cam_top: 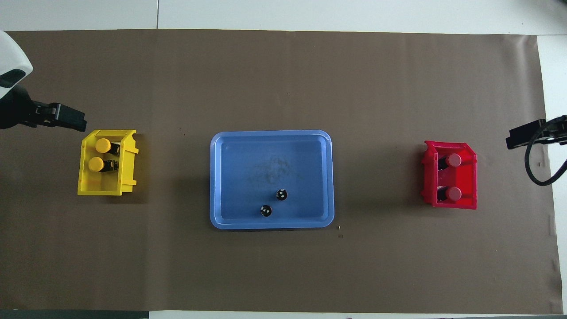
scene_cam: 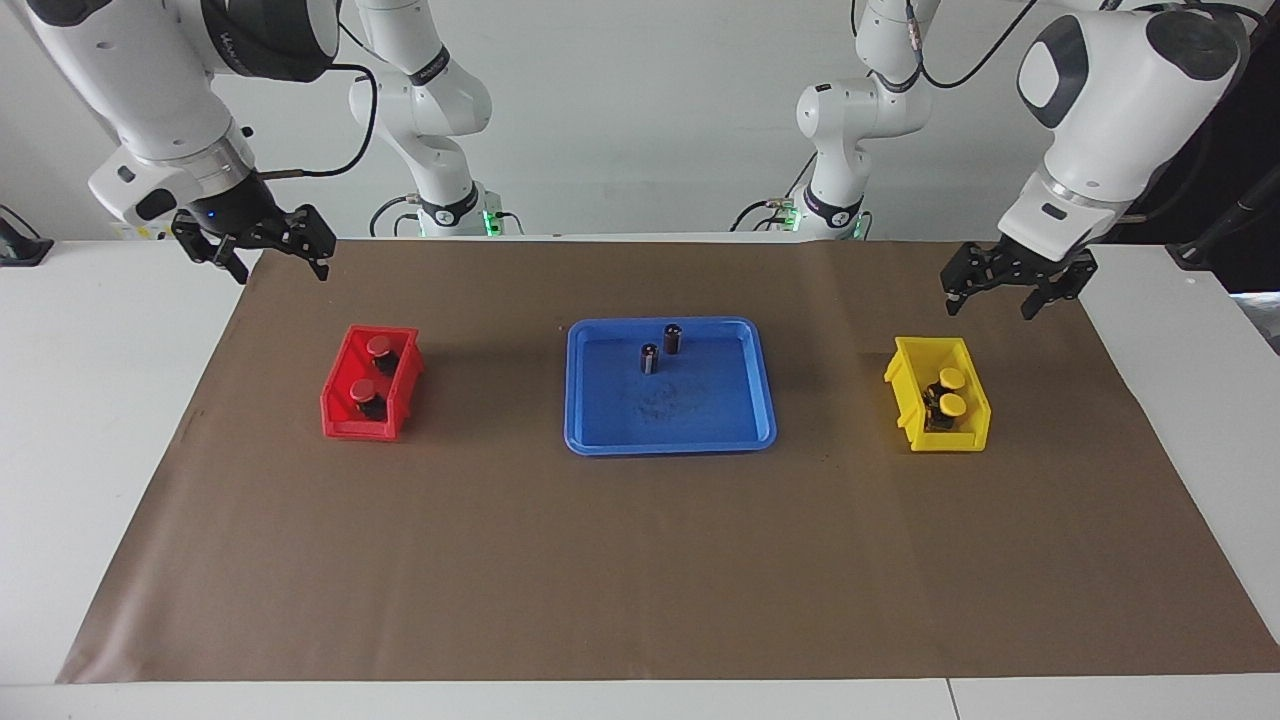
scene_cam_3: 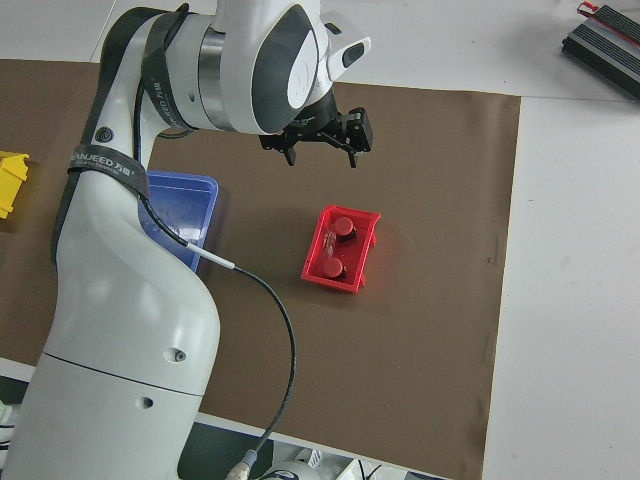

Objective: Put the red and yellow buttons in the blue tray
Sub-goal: 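Move the right gripper toward the red bin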

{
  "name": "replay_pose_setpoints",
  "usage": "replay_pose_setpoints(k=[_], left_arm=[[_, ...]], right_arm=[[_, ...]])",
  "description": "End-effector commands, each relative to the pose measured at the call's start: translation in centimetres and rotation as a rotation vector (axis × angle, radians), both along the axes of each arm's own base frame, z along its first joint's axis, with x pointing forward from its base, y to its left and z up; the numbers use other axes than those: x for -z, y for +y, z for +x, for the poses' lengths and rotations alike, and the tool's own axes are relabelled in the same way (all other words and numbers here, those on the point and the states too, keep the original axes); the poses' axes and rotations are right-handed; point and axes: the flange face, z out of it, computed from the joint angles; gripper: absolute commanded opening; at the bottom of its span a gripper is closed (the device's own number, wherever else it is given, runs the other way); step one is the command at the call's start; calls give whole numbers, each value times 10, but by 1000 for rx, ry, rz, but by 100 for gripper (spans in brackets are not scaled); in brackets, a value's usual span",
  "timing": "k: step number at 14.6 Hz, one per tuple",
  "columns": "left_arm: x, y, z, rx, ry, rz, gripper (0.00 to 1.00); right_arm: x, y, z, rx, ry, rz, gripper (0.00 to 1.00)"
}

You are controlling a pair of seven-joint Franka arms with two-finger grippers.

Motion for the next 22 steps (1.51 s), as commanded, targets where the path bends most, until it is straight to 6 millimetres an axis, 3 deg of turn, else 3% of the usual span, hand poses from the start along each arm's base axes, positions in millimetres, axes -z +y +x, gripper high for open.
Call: replay_pose_setpoints(k=[1, 14, 18, 21, 22], left_arm=[[1, 3, -7, -13, 24, -7, 100], [10, -6, -11, 3, 24, -5, 100], [15, -5, -14, 1, 16, -4, 100], [15, -6, -15, 1, 21, -3, 100], [15, -6, -15, 1, 21, -3, 100]], right_arm=[[-3, 1, -1, 16, -15, 5, 100], [-5, 3, -5, 4, -5, 6, 100], [-5, 10, 4, 0, -48, 22, 100], [23, 11, 23, -1, -40, 30, 100], [44, 12, 31, -2, -34, 30, 100]])
